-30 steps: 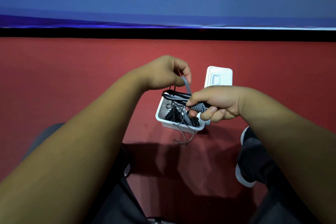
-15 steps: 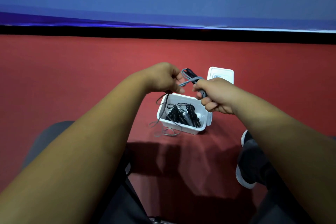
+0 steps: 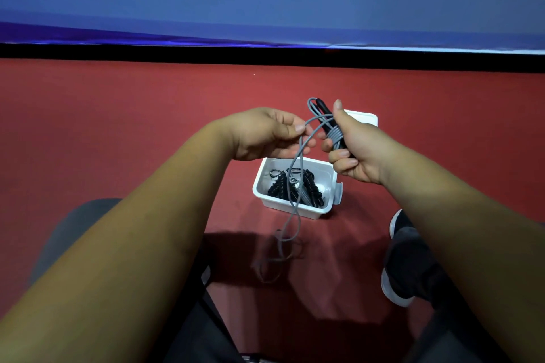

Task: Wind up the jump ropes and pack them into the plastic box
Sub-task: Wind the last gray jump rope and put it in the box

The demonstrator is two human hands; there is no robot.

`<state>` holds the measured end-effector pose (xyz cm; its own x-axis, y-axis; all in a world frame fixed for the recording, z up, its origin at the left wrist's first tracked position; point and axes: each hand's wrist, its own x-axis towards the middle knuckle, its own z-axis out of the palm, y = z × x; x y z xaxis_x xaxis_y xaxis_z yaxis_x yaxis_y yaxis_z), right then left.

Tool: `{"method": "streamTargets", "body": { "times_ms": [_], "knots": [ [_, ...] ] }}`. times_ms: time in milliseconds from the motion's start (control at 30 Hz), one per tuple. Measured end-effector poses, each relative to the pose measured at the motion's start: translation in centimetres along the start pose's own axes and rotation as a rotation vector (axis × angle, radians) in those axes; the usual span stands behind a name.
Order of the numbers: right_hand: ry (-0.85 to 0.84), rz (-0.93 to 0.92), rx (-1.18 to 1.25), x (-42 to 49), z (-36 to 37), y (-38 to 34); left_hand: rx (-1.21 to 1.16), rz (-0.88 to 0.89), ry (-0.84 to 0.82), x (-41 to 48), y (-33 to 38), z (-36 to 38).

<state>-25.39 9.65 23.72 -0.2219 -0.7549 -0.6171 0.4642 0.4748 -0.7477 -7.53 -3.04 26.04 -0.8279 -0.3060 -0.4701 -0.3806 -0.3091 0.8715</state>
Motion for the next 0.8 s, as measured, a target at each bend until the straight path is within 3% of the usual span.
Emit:
{"method": "streamTargets", "body": {
  "times_ms": [167,333,800],
  "knots": [
    [-0.019,-0.011,-0.010,-0.4,-0.2,-0.3,0.071,0.014,-0.054,-0.3,0.1,-0.3],
    [-0.029,0.004,0.075,-0.7,-0.5,-0.9,0.365,-0.005,0.018,-0.2,-0.2,-0.9],
    [-0.249,0.104,0.020,-2.2,0.1,-1.3,0.681,0.113,0.139,0.4,-1.0,-1.6]
  ]
}}
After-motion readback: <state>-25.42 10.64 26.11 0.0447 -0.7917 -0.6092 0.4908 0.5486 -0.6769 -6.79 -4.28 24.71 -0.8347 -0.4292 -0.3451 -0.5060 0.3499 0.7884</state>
